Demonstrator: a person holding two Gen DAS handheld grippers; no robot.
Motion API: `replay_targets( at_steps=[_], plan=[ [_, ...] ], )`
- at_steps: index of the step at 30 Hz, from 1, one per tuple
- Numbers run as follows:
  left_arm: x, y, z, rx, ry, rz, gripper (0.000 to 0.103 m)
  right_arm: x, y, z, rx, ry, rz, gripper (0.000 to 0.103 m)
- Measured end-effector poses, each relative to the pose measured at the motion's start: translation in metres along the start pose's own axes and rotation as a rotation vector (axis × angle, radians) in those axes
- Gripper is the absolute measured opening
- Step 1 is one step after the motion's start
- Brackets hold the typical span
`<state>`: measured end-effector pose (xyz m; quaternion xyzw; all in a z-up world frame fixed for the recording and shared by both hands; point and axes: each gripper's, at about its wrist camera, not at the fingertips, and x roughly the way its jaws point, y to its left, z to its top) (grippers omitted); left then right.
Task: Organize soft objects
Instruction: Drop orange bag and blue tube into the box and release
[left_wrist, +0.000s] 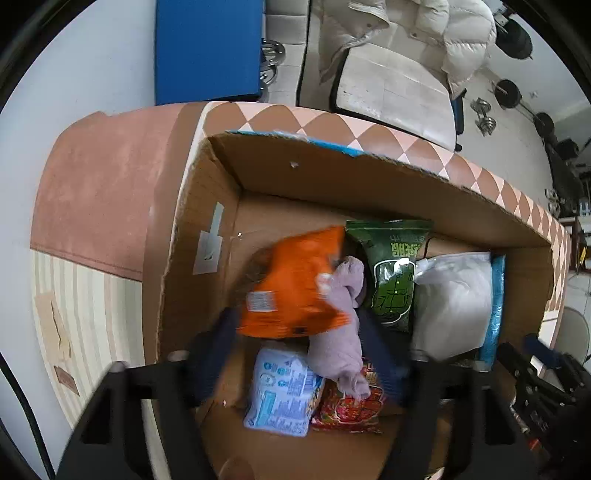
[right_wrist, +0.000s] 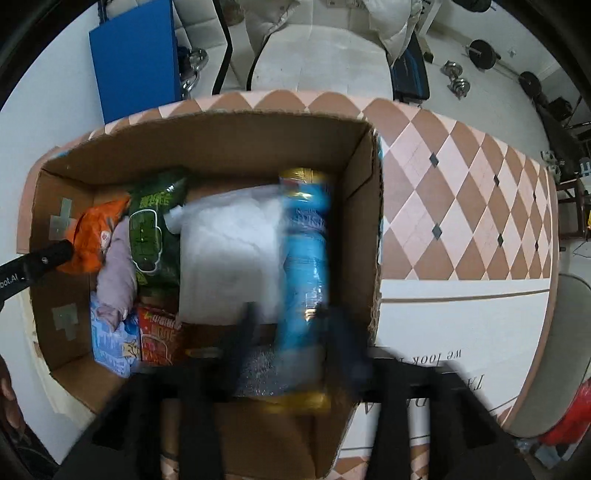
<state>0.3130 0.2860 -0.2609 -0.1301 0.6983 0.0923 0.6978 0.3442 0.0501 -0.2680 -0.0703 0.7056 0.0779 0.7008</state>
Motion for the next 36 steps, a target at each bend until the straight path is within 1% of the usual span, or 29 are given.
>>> replay_targets(
  at_steps=[1, 3, 4, 5, 7, 9, 10, 11, 13, 15, 16, 21, 26, 29, 32, 36],
  plan=[
    [-0.001, -0.001, 0.000, 0.007, -0.007, 0.004, 0.073, -0.002, 0.000, -0.001, -0.001, -0.009, 0.015, 0.068],
    [-0.002, -0.005, -0.001, 0.028, -0.003, 0.005, 0.073, -0.005, 0.000, -0.003, 0.006, -0.008, 0.023, 0.068],
    [-0.003, -0.006, -0.002, 0.033, -0.005, 0.007, 0.075, -0.007, 0.000, -0.005, 0.009, -0.015, 0.025, 0.069],
    [-0.005, -0.007, -0.004, 0.040, -0.009, 0.002, 0.084, -0.009, 0.000, -0.006, 0.010, -0.014, 0.030, 0.073],
    [-0.007, -0.009, -0.006, 0.052, -0.017, 0.004, 0.093, -0.011, -0.001, -0.008, 0.022, -0.010, 0.044, 0.076],
    [-0.011, -0.011, -0.012, 0.058, -0.023, -0.003, 0.094, -0.012, 0.000, -0.011, 0.021, -0.011, 0.040, 0.076],
    [-0.013, -0.012, -0.015, 0.060, -0.027, -0.010, 0.094, -0.014, 0.001, -0.014, 0.022, -0.010, 0.035, 0.079],
    [-0.016, -0.012, -0.020, 0.057, -0.034, -0.020, 0.094, -0.015, 0.001, -0.017, 0.024, -0.007, 0.042, 0.086],
    [-0.019, -0.014, -0.025, 0.061, -0.045, -0.023, 0.094, -0.016, 0.003, -0.022, 0.031, -0.002, 0.058, 0.095],
    [-0.023, -0.017, -0.036, 0.063, -0.059, -0.023, 0.095, -0.017, 0.004, -0.026, 0.035, -0.002, 0.067, 0.099],
    [-0.025, -0.018, -0.041, 0.064, -0.064, -0.023, 0.095, -0.018, 0.004, -0.029, 0.036, -0.004, 0.068, 0.102],
    [-0.036, -0.024, -0.058, 0.085, -0.091, -0.004, 0.095, -0.023, 0.009, -0.043, 0.022, -0.021, 0.017, 0.103],
    [-0.056, -0.026, -0.075, 0.079, -0.137, 0.004, 0.095, -0.039, 0.008, -0.055, 0.029, -0.050, 0.017, 0.103],
    [-0.077, -0.029, -0.090, 0.078, -0.181, 0.020, 0.095, -0.058, 0.006, -0.065, 0.030, -0.088, 0.029, 0.103],
    [-0.098, -0.033, -0.108, 0.077, -0.220, 0.019, 0.095, -0.084, 0.005, -0.080, 0.023, -0.139, 0.038, 0.103],
    [-0.128, -0.039, -0.133, 0.099, -0.277, 0.022, 0.095, -0.123, 0.001, -0.106, 0.012, -0.210, 0.053, 0.103]
  ],
)
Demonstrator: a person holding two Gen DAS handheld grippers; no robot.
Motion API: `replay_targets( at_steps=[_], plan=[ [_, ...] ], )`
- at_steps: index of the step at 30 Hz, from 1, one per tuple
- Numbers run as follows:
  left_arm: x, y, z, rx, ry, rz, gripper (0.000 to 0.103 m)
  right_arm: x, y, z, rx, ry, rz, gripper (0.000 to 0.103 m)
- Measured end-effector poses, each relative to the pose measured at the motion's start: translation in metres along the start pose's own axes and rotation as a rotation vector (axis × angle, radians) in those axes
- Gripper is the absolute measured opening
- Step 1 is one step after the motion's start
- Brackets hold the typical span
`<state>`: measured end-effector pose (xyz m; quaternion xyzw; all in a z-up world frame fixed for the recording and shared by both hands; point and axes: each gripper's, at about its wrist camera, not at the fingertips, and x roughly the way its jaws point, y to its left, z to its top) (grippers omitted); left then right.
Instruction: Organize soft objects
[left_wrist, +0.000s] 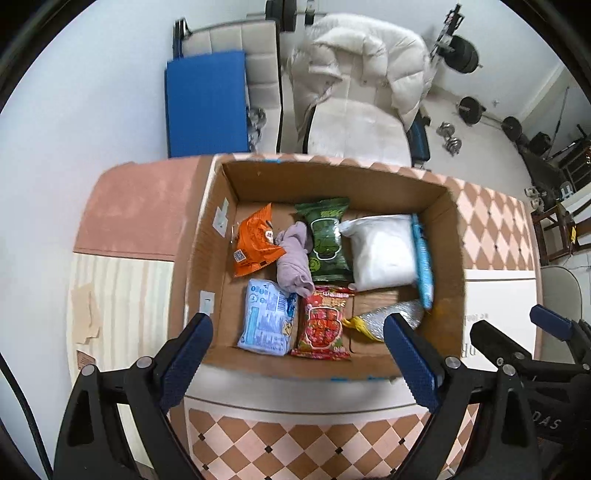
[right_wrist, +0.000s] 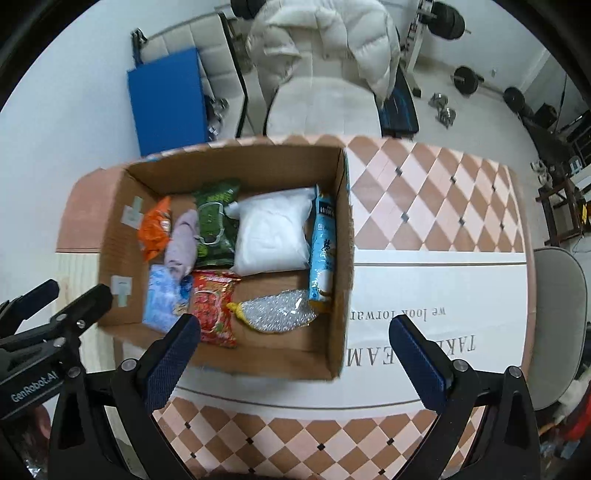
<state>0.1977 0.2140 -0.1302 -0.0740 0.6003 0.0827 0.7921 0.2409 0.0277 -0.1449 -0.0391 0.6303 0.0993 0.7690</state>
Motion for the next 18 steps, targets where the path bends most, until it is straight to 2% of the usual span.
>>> replay_targets(
  at_steps=[8, 18],
  plan=[
    [-0.080, -0.010, -0.035, 0.014, -0.123, 0.003, 0.095, -0.087, -0.002, -0.041, -0.030, -0.125, 0.026, 0.103],
    [-0.152, -0.011, -0.068, 0.000, -0.205, -0.014, 0.095, -0.179, -0.005, -0.089, -0.043, -0.265, 0.039, 0.103]
  ],
)
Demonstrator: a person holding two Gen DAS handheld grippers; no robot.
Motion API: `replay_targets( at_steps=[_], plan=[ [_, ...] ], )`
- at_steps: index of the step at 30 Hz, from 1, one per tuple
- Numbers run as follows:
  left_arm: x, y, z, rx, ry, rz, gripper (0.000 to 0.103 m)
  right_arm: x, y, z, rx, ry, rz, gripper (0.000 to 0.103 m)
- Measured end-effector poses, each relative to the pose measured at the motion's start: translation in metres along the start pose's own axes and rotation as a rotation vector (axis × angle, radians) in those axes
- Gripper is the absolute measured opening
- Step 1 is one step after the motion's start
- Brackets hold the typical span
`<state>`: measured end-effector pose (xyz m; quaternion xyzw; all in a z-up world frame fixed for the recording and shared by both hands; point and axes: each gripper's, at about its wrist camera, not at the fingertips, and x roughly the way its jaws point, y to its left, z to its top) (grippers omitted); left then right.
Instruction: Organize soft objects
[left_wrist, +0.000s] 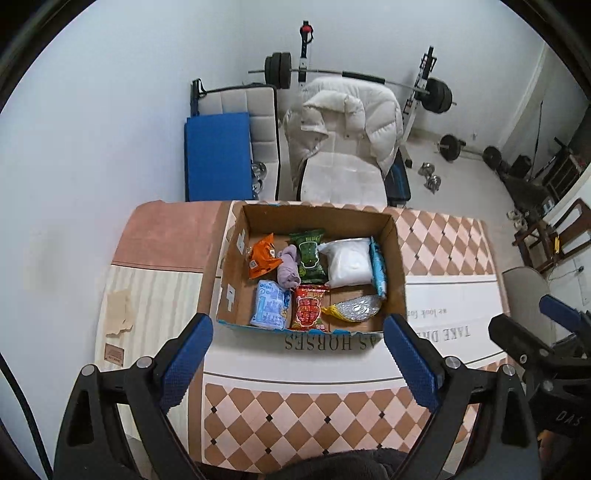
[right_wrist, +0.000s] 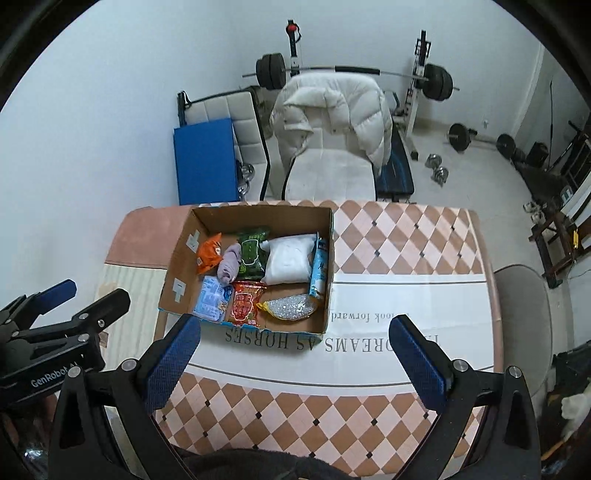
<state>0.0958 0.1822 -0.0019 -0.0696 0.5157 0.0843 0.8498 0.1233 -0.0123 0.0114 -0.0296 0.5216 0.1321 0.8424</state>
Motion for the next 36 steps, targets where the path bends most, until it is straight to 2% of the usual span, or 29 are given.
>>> replay_targets(
  at_steps=[6, 14, 22, 24, 25, 26, 36],
  plan=[
    [-0.030, 0.001, -0.007, -0.004, -0.045, -0.018, 0.095, -0.035, 0.005, -0.010, -0.024, -0.045, 0.000, 0.103],
    [-0.041, 0.000, -0.019, 0.002, -0.044, -0.033, 0.095, -0.057, 0.005, -0.016, -0.032, -0.071, -0.011, 0.103],
    [-0.035, 0.001, -0.020, 0.003, -0.061, 0.002, 0.095, -0.049, 0.002, -0.012, -0.020, -0.095, -0.088, 0.103],
    [-0.034, 0.001, -0.020, 0.004, -0.058, -0.001, 0.096, -0.042, 0.001, -0.012, -0.011, -0.080, -0.082, 0.103],
    [-0.031, 0.001, -0.020, 0.007, -0.056, 0.003, 0.101, -0.039, 0.000, -0.012, -0.008, -0.074, -0.083, 0.103],
    [-0.027, 0.000, -0.019, 0.008, -0.054, 0.011, 0.103, -0.036, 0.000, -0.012, -0.007, -0.068, -0.085, 0.103],
    [-0.012, 0.006, -0.020, -0.010, -0.040, 0.027, 0.103, -0.021, 0.003, -0.013, -0.011, -0.059, -0.112, 0.103]
  ],
)
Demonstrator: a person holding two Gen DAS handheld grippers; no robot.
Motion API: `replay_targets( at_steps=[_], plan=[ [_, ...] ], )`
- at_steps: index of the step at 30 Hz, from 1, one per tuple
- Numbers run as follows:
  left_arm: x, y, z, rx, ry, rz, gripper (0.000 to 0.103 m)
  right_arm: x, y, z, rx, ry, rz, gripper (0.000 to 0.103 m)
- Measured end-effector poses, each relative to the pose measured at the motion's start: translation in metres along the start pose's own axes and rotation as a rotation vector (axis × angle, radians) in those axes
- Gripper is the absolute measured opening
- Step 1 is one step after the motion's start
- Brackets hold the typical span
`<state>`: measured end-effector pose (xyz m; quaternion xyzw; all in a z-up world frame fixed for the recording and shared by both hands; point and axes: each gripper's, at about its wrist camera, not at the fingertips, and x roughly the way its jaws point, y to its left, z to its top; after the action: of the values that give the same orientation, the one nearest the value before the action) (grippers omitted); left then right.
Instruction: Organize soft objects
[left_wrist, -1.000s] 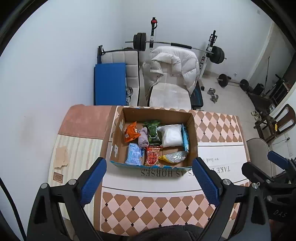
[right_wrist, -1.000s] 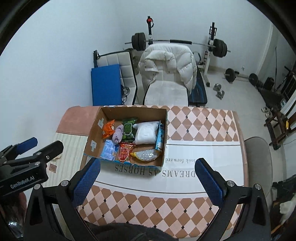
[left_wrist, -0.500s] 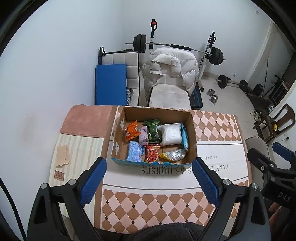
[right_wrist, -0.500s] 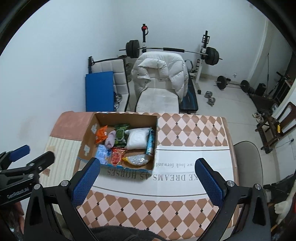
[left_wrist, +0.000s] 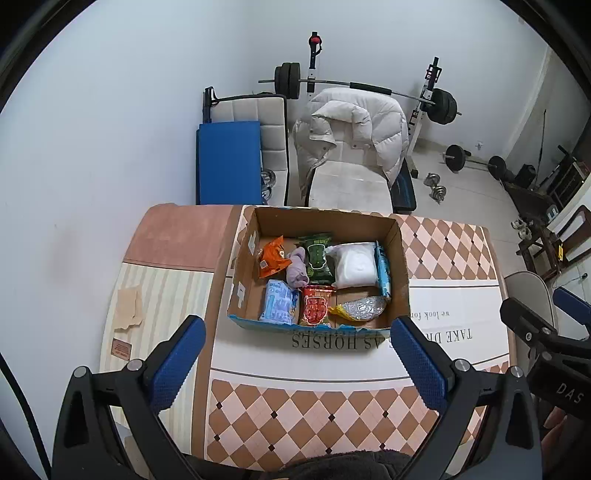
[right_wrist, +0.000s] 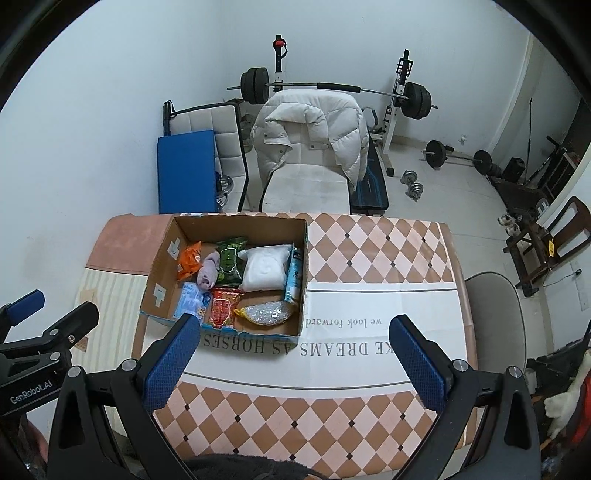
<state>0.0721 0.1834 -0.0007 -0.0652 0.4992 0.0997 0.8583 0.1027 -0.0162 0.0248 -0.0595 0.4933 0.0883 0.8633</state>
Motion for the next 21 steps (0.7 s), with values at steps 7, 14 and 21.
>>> replay_targets(
  at_steps=[7, 14, 21],
  plan=[
    [0.0028, 0.0019, 0.0009, 0.002, 0.001, 0.003, 0.103, 0.0050, 0.0008, 0.0001, 0.002, 0.003, -0.002, 0.103],
    [0.0027, 0.0011, 0.0009, -0.001, 0.002, 0.001, 0.103, 0.0071, 0.0007, -0.0003, 0.001, 0.002, -0.004, 0.103],
    [0.0022, 0.0005, 0.0008, -0.003, 0.000, 0.002, 0.103, 0.0065, 0.0003, 0.0004, -0.001, 0.002, -0.002, 0.103]
  ],
)
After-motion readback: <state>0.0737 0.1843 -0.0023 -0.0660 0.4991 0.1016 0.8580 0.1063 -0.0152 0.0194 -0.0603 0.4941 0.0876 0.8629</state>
